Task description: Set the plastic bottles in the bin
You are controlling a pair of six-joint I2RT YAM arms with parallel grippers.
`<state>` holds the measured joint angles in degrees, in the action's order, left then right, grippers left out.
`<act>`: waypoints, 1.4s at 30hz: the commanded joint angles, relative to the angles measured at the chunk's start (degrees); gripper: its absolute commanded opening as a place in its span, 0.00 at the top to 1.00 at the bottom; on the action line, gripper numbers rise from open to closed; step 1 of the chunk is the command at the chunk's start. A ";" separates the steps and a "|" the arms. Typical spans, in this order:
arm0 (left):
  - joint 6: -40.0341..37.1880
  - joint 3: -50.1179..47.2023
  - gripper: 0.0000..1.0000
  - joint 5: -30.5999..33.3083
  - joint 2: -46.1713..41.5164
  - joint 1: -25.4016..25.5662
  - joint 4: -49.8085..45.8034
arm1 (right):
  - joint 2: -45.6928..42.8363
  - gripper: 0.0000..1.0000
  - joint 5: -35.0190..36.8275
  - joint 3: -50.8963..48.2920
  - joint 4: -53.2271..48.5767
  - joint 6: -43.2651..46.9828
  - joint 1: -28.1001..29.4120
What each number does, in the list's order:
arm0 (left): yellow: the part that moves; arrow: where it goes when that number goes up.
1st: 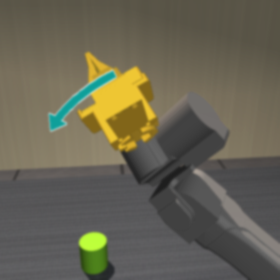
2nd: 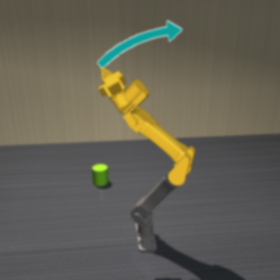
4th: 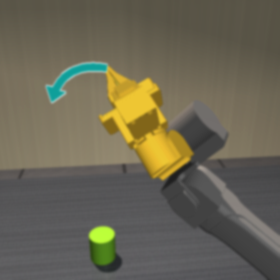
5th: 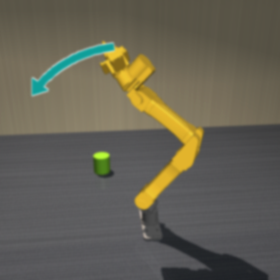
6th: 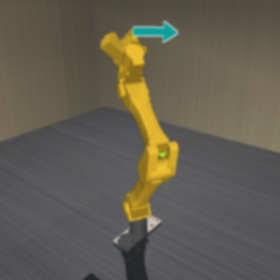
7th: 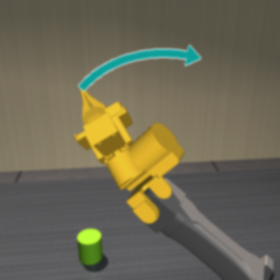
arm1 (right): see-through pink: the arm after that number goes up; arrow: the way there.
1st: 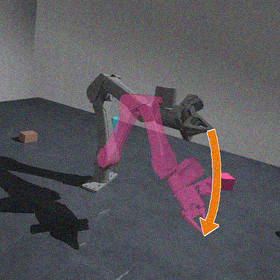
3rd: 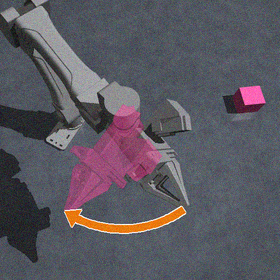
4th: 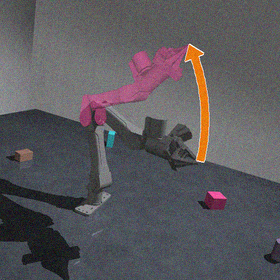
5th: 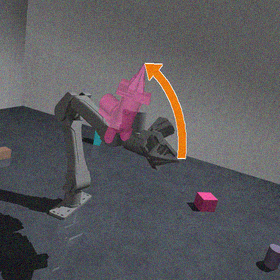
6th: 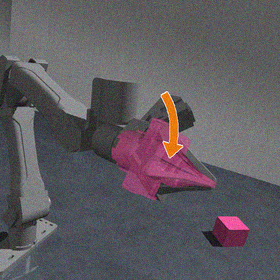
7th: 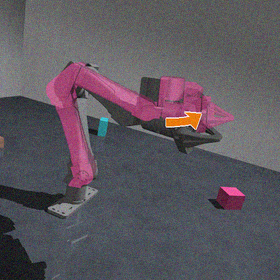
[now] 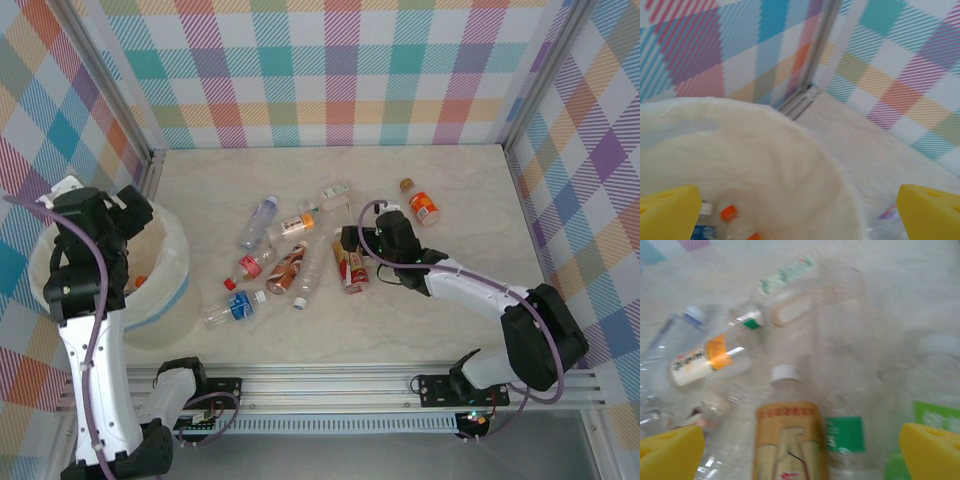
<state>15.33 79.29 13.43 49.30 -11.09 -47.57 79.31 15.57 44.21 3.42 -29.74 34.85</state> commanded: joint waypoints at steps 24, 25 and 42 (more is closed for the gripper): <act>5.97 -8.18 0.00 -46.58 4.12 13.95 27.14 | 9.89 0.24 -3.11 1.06 -15.23 -1.01 -7.87; 5.74 -8.18 0.00 -46.15 4.34 14.59 26.93 | 10.28 0.24 -2.82 1.21 -15.19 -0.87 -7.85; 4.01 -10.09 0.00 -42.81 6.78 19.52 24.93 | 7.56 0.39 0.22 -0.14 -13.43 2.31 -7.63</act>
<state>20.05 70.48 -29.98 55.53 7.51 -22.41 89.89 14.48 44.03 -11.03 -28.67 27.33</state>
